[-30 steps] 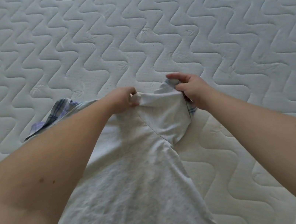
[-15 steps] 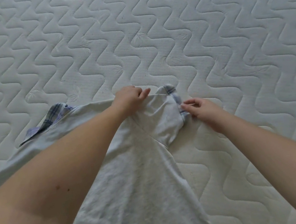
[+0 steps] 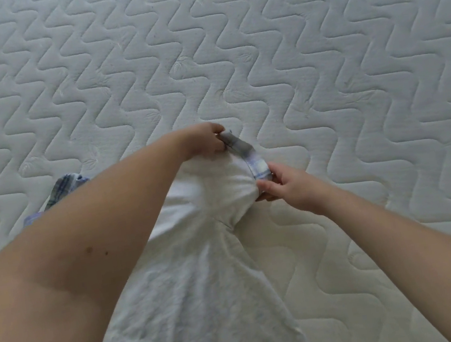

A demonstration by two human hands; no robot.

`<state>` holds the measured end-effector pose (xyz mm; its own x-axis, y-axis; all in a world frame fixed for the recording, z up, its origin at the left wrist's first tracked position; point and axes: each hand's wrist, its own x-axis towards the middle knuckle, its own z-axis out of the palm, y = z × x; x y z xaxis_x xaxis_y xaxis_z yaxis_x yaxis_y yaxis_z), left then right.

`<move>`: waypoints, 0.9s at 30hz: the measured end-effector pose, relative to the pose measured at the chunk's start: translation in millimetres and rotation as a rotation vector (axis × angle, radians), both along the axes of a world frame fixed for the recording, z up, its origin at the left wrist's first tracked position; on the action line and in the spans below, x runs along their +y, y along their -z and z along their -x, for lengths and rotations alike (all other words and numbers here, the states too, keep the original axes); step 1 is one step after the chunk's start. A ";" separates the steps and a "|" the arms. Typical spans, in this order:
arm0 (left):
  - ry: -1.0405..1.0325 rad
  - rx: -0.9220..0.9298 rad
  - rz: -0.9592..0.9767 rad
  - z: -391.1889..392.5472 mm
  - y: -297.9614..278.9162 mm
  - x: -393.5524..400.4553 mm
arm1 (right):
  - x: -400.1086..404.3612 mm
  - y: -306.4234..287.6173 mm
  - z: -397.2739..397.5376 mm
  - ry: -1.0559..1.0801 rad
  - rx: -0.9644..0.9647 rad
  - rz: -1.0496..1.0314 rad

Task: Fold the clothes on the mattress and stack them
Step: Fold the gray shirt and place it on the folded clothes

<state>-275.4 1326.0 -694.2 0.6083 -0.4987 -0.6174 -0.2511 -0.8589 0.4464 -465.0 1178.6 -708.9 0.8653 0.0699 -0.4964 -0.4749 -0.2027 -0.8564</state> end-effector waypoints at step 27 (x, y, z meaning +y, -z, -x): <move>-0.173 -0.637 0.319 64.2 39.5 -2.3 | 26.7 37.2 3.9 0.175 0.183 0.558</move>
<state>-339.6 1323.7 -733.7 0.8874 -0.4592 0.0410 -0.4175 -0.7627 0.4940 -468.9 1205.3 -746.1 0.7380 -0.3789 -0.5584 -0.6707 -0.5031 -0.5450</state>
